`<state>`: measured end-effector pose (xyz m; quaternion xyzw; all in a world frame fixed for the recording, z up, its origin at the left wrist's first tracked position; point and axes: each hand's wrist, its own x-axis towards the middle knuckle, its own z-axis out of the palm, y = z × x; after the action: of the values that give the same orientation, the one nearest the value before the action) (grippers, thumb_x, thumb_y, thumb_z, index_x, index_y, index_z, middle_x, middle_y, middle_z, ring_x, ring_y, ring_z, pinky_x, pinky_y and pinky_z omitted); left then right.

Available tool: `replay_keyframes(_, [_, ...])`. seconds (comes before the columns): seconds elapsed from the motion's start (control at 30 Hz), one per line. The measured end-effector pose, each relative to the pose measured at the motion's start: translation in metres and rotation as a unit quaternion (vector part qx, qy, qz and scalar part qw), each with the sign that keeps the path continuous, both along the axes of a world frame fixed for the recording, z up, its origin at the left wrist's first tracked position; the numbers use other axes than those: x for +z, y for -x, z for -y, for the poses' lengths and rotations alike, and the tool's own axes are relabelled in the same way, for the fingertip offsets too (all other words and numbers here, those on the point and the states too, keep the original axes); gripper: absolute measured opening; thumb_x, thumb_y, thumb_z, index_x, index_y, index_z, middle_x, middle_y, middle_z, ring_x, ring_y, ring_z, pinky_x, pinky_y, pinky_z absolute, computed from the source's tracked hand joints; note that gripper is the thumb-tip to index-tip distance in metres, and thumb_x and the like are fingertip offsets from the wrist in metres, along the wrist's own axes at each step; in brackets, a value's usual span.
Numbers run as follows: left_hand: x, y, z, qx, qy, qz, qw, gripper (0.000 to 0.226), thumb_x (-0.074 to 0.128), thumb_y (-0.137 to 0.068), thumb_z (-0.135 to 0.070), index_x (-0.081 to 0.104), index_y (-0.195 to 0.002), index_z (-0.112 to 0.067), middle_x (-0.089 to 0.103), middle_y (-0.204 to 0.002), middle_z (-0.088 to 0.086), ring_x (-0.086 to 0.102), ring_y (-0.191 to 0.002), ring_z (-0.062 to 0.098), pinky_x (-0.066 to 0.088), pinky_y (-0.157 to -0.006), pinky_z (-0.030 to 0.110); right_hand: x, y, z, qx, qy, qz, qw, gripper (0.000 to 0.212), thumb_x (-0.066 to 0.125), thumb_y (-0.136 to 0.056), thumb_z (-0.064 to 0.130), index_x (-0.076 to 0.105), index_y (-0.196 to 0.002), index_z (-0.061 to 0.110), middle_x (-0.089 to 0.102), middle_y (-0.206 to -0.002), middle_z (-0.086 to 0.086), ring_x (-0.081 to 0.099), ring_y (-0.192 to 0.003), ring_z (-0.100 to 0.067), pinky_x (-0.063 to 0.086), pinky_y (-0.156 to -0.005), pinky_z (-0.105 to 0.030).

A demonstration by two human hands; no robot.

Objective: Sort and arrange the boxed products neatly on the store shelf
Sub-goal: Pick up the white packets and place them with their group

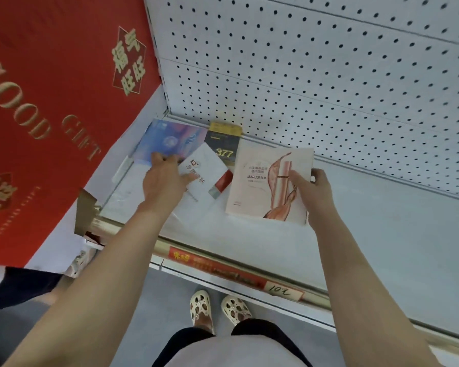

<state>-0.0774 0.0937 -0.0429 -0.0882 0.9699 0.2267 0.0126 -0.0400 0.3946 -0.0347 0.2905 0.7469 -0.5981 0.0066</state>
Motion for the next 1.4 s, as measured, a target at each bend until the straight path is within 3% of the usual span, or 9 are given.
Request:
replay_keyframes(0.13, [0.005,-0.012,-0.008,-0.024,-0.117,-0.021,0.993,0.030,0.068,-0.086,-0.042,0.061,-0.109,-0.025,0.066,-0.113,-0.002,0.061,-0.101,0.023,0.036,-0.078,0.029,-0.007,-0.036,-0.006,-0.078,0.035,-0.005,0.996,0.032,0.062,-0.089,0.044,0.054,-0.114,0.026,0.067,-0.098,0.006,0.068,-0.079,-0.012,0.050,-0.054,-0.023])
replay_keyframes(0.23, [0.008,-0.020,-0.014,-0.036,-0.212,-0.010,0.977,0.027,0.067,-0.087,-0.038,0.066,-0.111,-0.023,0.070,-0.107,-0.003,0.063,-0.099,0.022,0.047,-0.083,0.035,-0.007,-0.068,-0.015,-0.145,0.086,-0.011,0.986,0.028,0.058,-0.093,0.048,0.059,-0.103,0.022,0.069,-0.092,0.006,0.069,-0.077,-0.014,0.053,-0.057,-0.025])
replay_keyframes(0.37, [0.012,-0.040,-0.038,-0.031,-0.396,0.026,0.918,0.012,0.064,-0.091,-0.021,0.070,-0.102,-0.024,0.073,-0.096,-0.006,0.068,-0.095,0.019,0.051,-0.087,0.037,-0.006,-0.112,-0.026,-0.193,0.102,-0.029,0.975,0.031,0.056,-0.094,0.053,0.055,-0.083,0.024,0.064,-0.073,0.010,0.064,-0.066,-0.012,0.051,-0.058,-0.025])
replay_keyframes(0.47, [0.013,-0.062,-0.063,-0.013,-0.455,0.069,0.888,0.012,0.064,-0.093,-0.025,0.068,-0.103,-0.029,0.072,-0.098,-0.013,0.069,-0.094,0.013,0.056,-0.083,0.031,-0.003,-0.143,-0.040,-0.216,0.104,-0.050,0.969,0.030,0.057,-0.093,0.052,0.055,-0.079,0.026,0.064,-0.067,0.014,0.063,-0.063,-0.009,0.051,-0.056,-0.023])
replay_keyframes(0.6, [0.018,-0.095,-0.096,-0.022,-0.481,0.089,0.872,0.012,0.064,-0.093,-0.023,0.067,-0.102,-0.030,0.071,-0.101,-0.013,0.069,-0.095,0.012,0.056,-0.083,0.031,-0.003,-0.191,-0.063,-0.251,0.134,-0.085,0.955,0.023,0.060,-0.092,0.047,0.062,-0.087,0.025,0.072,-0.085,0.004,0.070,-0.074,-0.016,0.057,-0.063,-0.032])
replay_keyframes(0.73, [0.029,-0.139,-0.132,-0.060,-0.505,0.100,0.855,0.014,0.062,-0.095,-0.022,0.068,-0.107,-0.027,0.074,-0.101,-0.011,0.071,-0.091,0.012,0.058,-0.075,0.030,0.004,-0.249,-0.091,-0.286,0.156,-0.125,0.937,0.036,0.065,-0.082,0.049,0.066,-0.108,0.023,0.074,-0.106,-0.003,0.072,-0.093,-0.024,0.059,-0.081,-0.043])
replay_keyframes(0.97, [0.035,-0.239,-0.221,-0.095,-0.520,0.134,0.838,0.014,0.057,-0.097,-0.017,0.065,-0.108,-0.020,0.071,-0.110,0.003,0.068,-0.100,0.027,0.055,-0.089,0.049,0.021,-0.381,-0.160,-0.329,0.131,-0.172,0.919,0.026,0.066,-0.084,0.045,0.067,-0.105,0.031,0.074,-0.104,0.000,0.073,-0.094,-0.024,0.060,-0.077,-0.041])
replay_keyframes(1.17, [0.022,-0.321,-0.310,-0.146,-0.515,0.152,0.831,0.010,0.059,-0.096,-0.018,0.065,-0.103,-0.023,0.072,-0.097,-0.007,0.071,-0.085,0.015,0.057,-0.071,0.035,0.031,-0.487,-0.225,-0.366,0.087,-0.176,0.910,0.013,0.064,-0.084,0.046,0.068,-0.092,0.036,0.071,-0.099,-0.006,0.071,-0.091,-0.028,0.057,-0.085,-0.056])
replay_keyframes(1.4, [0.021,-0.379,-0.404,-0.205,-0.505,0.170,0.821,0.015,0.061,-0.095,-0.015,0.064,-0.110,-0.014,0.072,-0.103,0.005,0.071,-0.091,0.021,0.058,-0.077,0.038,0.032,-0.567,-0.288,-0.426,0.071,-0.185,0.883,0.022,0.062,-0.089,0.041,0.062,-0.104,0.026,0.074,-0.095,0.000,0.074,-0.083,-0.022,0.060,-0.068,-0.038])
